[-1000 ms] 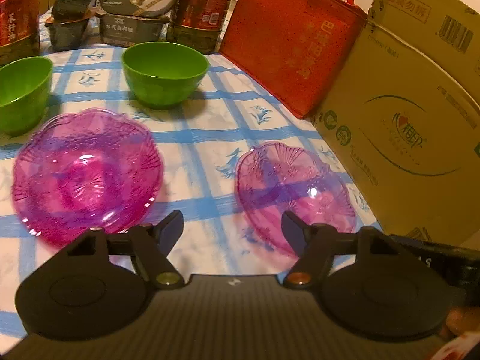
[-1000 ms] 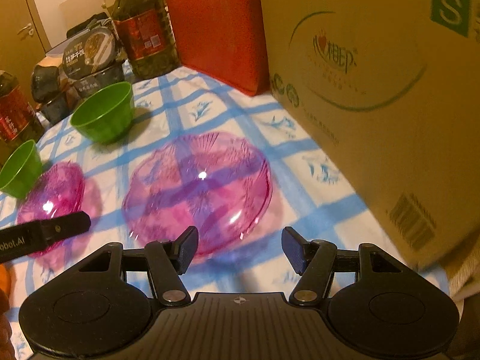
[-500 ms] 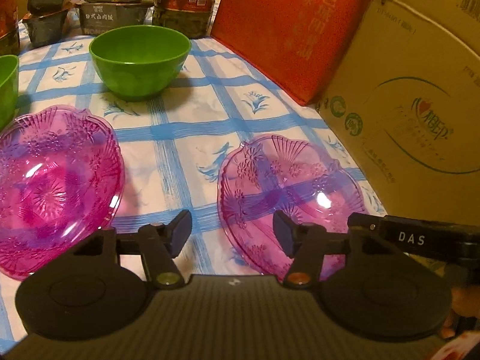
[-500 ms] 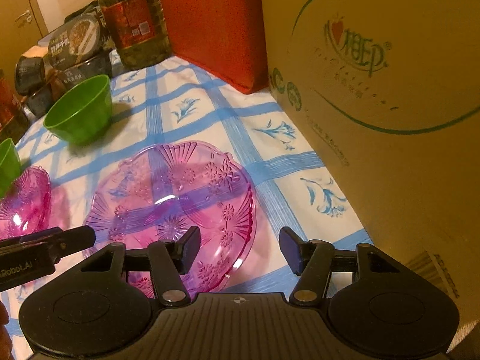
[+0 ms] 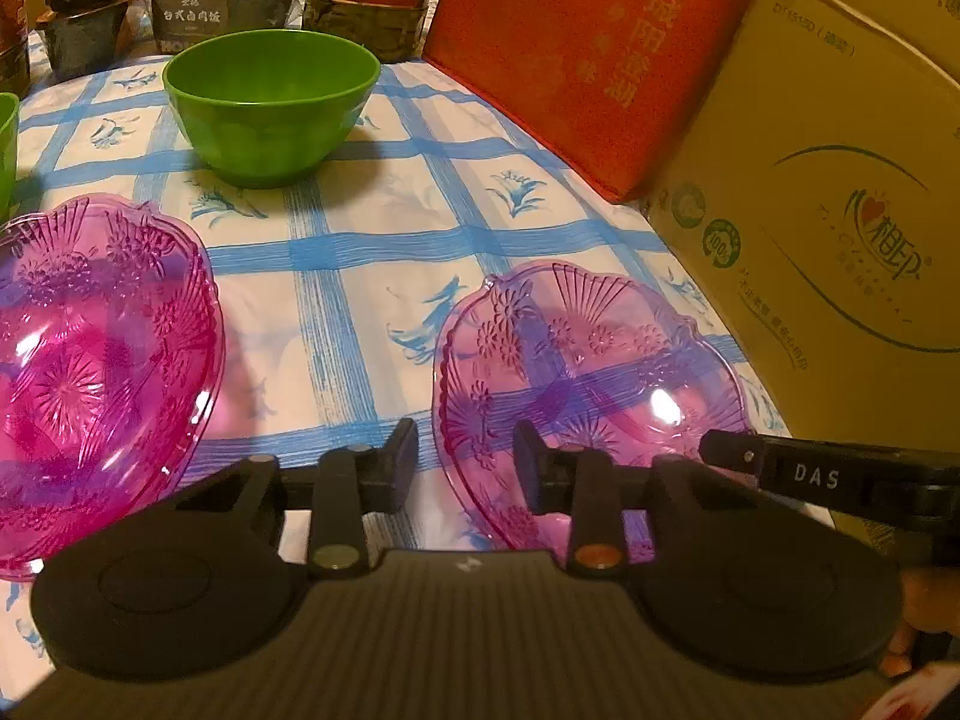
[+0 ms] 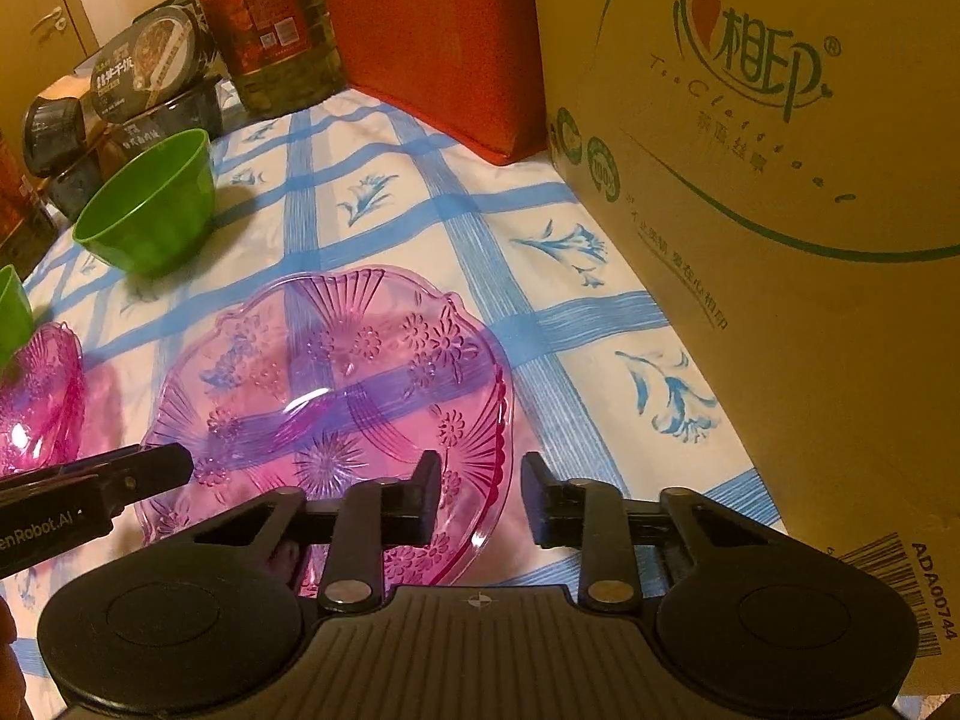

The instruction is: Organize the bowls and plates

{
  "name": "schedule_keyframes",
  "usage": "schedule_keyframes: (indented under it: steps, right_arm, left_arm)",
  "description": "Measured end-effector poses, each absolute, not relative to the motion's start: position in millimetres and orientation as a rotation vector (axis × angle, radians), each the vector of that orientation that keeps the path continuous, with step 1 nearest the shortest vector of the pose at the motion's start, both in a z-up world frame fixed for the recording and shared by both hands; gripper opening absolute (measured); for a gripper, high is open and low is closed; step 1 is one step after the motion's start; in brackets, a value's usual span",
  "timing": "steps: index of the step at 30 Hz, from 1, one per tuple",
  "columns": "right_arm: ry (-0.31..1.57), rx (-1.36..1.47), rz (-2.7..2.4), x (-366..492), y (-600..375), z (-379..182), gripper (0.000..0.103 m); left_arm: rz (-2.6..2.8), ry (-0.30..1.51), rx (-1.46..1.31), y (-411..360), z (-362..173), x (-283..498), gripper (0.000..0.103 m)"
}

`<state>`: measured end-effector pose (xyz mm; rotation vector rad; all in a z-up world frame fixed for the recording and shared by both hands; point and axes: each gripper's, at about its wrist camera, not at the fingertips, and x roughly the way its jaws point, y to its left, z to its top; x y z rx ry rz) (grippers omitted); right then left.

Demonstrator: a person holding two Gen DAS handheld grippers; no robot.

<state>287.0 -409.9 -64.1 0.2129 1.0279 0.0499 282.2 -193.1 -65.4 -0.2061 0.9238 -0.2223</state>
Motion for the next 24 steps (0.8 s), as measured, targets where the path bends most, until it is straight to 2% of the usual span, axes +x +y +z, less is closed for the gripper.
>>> schedule_keyframes:
  steps: [3,12,24]
  right_arm:
    - [1.029,0.216,0.044,287.4,-410.4,-65.6,0.017]
    - [1.029,0.224,0.045,287.3,-411.5,-65.9,0.017]
    - [1.006,0.215,0.062,278.9,-404.3,-47.6,0.015]
  left_arm:
    - [-0.225,0.920,-0.208,-192.3,-66.6,282.9,0.021]
    - [-0.228,0.919,-0.198,-190.4,-66.6,285.8,0.012]
    - [-0.227,0.900,-0.196,-178.6,-46.6,275.1,0.010]
